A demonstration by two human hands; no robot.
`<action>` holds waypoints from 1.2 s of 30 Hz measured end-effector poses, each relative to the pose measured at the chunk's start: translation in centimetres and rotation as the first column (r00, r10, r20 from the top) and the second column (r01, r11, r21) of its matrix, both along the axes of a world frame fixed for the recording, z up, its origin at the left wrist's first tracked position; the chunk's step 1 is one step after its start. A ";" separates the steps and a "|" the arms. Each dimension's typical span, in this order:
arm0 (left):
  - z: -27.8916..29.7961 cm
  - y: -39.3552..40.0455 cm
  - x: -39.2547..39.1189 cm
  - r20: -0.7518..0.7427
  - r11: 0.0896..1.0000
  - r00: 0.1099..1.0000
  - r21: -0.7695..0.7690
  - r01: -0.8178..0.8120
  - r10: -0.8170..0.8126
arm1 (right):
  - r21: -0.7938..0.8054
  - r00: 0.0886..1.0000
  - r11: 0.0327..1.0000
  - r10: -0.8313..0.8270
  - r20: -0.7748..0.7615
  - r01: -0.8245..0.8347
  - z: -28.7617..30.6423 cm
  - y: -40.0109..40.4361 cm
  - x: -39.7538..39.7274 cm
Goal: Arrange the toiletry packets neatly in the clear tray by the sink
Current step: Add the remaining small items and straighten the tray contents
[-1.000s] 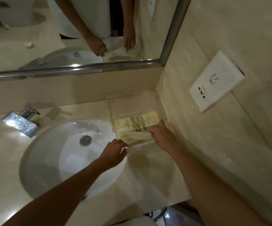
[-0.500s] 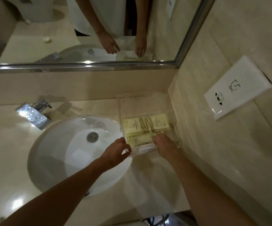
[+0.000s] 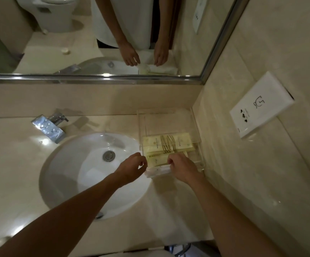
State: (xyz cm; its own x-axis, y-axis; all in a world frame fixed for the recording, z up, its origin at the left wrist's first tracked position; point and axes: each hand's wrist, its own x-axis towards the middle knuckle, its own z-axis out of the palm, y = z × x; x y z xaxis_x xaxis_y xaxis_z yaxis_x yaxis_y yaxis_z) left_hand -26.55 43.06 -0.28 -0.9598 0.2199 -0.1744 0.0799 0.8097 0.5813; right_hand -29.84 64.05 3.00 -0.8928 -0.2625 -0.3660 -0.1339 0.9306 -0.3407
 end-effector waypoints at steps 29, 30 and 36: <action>1.5 -28.1 20.8 0.069 0.925 0.923 -0.021 -0.379 0.379 | -0.014 0.899 0.899 0.437 0.007 -0.437 1.7 -30.8 15.9; 1.3 -29.4 22.0 0.088 0.920 0.916 -0.031 -0.391 0.392 | -0.017 0.893 0.893 0.449 0.015 -0.449 1.5 -32.2 16.9; -0.3 -34.8 27.6 0.188 0.879 0.858 -0.112 -0.464 0.477 | -0.015 0.842 0.845 0.535 0.074 -0.535 -0.7 -38.2 21.6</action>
State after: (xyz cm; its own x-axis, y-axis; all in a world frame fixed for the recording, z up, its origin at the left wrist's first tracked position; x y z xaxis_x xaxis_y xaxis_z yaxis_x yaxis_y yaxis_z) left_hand 1.00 8.28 -0.56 -0.8878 -0.2666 -0.3752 -0.4344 0.7545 0.4919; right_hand -8.20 25.80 2.25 -0.5855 -0.6893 -0.4267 -0.5869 0.7235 -0.3635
